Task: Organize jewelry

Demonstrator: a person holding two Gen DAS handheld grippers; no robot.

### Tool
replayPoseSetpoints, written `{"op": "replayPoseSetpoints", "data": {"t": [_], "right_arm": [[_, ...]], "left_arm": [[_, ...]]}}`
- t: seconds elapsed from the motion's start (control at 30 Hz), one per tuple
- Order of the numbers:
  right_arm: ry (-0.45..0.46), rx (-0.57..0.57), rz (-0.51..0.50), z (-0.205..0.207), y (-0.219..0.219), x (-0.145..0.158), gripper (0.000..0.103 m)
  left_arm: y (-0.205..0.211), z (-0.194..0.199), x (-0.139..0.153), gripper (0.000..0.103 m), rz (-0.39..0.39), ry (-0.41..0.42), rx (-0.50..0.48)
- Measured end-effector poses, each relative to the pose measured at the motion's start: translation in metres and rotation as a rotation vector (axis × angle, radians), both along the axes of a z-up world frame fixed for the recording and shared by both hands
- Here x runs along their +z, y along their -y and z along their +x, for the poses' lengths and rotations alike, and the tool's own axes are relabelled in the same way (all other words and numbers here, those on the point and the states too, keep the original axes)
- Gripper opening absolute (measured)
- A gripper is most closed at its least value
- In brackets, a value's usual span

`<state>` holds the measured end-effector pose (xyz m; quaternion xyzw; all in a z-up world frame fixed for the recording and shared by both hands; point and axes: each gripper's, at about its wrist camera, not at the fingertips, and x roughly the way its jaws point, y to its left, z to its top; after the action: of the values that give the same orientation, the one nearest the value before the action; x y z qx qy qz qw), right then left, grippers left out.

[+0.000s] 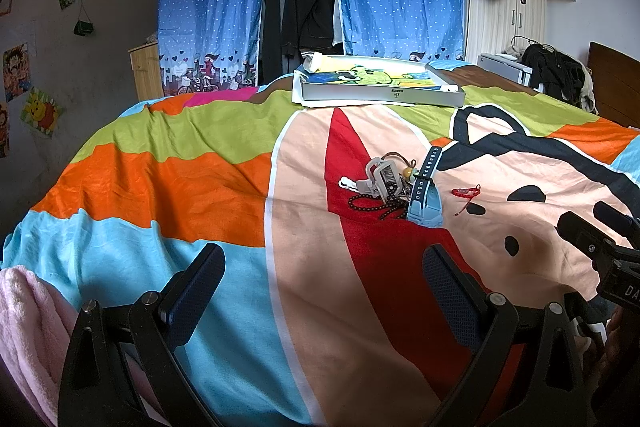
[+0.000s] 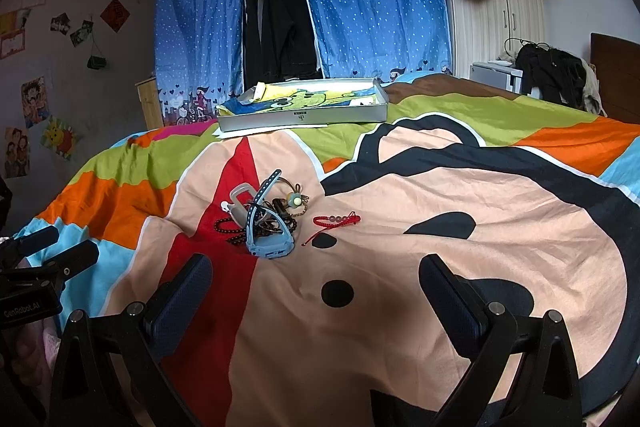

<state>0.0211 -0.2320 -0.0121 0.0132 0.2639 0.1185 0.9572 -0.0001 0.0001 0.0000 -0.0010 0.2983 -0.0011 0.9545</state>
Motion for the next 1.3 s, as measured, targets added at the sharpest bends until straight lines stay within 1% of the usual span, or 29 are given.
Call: {"op": "replayPoseSetpoints", "data": {"t": [0.97, 1.17, 1.2, 1.3], "right_arm": [[-0.007, 0.000, 0.000, 0.0007, 0.0009, -0.0015, 0.103], [-0.008, -0.001, -0.001, 0.0018, -0.0021, 0.0066, 0.103], [-0.008, -0.001, -0.002, 0.0008, 0.0016, -0.0034, 0.103], [-0.008, 0.000, -0.001, 0.0011, 0.0013, -0.0018, 0.103]], "left_arm": [[0.0000, -0.0002, 0.0001, 0.097, -0.002, -0.001, 0.000], [0.0001, 0.0000, 0.0000, 0.097, -0.003, -0.002, 0.000], [0.0001, 0.0000, -0.0001, 0.097, -0.003, -0.002, 0.001], [0.0003, 0.0000, -0.0004, 0.097, -0.004, -0.006, 0.000]]}}
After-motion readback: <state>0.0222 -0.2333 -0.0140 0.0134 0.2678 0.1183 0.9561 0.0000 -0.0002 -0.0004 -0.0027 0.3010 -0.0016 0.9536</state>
